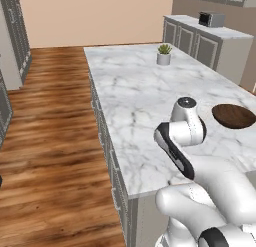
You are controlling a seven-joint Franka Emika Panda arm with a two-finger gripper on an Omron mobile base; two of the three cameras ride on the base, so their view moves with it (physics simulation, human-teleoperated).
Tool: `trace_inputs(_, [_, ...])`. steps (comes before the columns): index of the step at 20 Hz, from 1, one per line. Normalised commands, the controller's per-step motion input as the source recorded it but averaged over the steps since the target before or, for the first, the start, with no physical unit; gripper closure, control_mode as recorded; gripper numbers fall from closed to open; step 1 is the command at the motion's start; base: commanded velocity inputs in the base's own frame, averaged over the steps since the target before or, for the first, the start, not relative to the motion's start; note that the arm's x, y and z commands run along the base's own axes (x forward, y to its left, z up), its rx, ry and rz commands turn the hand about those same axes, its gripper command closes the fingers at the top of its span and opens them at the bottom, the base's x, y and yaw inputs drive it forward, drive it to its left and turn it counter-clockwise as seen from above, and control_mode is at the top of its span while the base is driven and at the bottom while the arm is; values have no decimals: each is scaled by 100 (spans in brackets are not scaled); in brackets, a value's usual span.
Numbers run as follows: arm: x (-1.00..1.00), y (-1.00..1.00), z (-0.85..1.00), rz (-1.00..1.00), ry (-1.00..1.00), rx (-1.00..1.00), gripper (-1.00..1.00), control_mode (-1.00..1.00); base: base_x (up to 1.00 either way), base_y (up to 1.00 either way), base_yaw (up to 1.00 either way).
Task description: Clear the mugs and bowl far away from the sink.
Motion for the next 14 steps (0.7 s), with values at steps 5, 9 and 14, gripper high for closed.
trace_inputs(5, [47,-9,-51,0,3,0,100,-100,0,0,0])
trace_inputs(9, [36,-6,-45,0,5,1,100,-100,0,0,0])
trace_inputs(14, [28,-5,-39,0,10,5,100,-100,0,0,0])
